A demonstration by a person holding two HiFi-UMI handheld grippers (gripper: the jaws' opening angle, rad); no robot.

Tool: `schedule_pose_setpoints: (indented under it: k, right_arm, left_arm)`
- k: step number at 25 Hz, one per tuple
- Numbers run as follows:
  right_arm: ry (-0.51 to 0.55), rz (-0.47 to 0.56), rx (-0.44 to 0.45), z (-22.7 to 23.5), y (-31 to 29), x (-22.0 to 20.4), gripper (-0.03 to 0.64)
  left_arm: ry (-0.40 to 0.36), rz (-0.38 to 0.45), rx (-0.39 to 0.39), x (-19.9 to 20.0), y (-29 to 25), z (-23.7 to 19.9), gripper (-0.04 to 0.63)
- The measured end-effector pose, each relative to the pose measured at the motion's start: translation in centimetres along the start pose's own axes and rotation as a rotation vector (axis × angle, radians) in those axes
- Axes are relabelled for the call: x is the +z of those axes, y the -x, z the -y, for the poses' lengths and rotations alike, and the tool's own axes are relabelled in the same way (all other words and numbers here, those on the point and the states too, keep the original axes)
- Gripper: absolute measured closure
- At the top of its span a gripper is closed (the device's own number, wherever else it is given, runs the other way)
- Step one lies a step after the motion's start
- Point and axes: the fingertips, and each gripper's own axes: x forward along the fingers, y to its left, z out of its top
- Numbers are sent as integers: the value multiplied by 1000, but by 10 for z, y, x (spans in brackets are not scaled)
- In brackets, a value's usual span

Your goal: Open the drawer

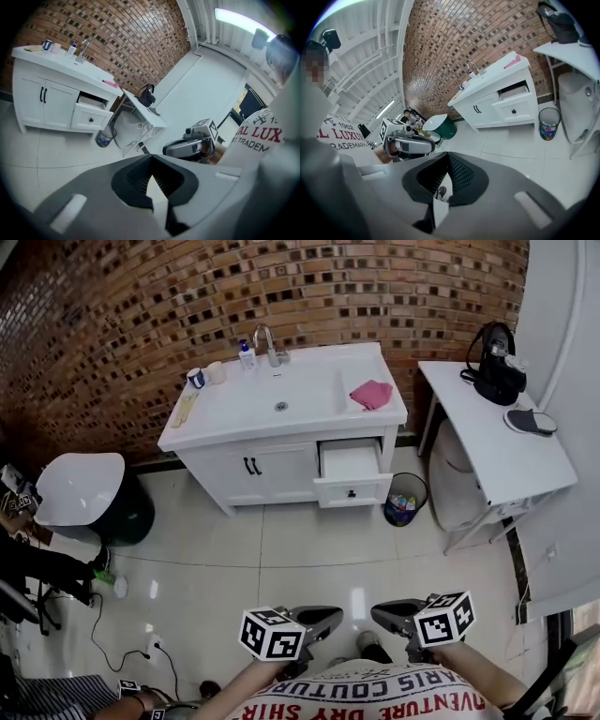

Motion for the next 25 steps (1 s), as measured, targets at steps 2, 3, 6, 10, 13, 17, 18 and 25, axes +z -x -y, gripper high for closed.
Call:
schedule_pose_setpoints:
  k: [2,3,6,10,13,17,18,25]
  right_arm:
    - [9,10,-15,-12,2,-3,611]
    - [10,16,-14,-19,3,-4,611]
    - [34,15,-14,-32,10,-8,611]
    - [56,8,-7,-38,14,-14,611]
    - [66,3,-4,-41,18,-23,611]
    - [72,-1,7,-39,26,-29,611]
    - [73,-2,7,-37,29,-30,611]
    - [80,-5,11,-34,35,-30,611]
  left_arm:
    - [-18,-11,-8,-7,8,10,614]
    - [-24,-15,-5,-10,10,13,614]
    - [-32,-7,0,-13,16,26,614]
    - [-61,16,2,-12,17,41,614]
    - [-62,12,3,-23,12,50,614]
    - [-56,2,9,-32,2,58,614]
    - [-58,1,10,-33,-1,60,614]
    - [-53,-1,16,-35,-10,64,614]
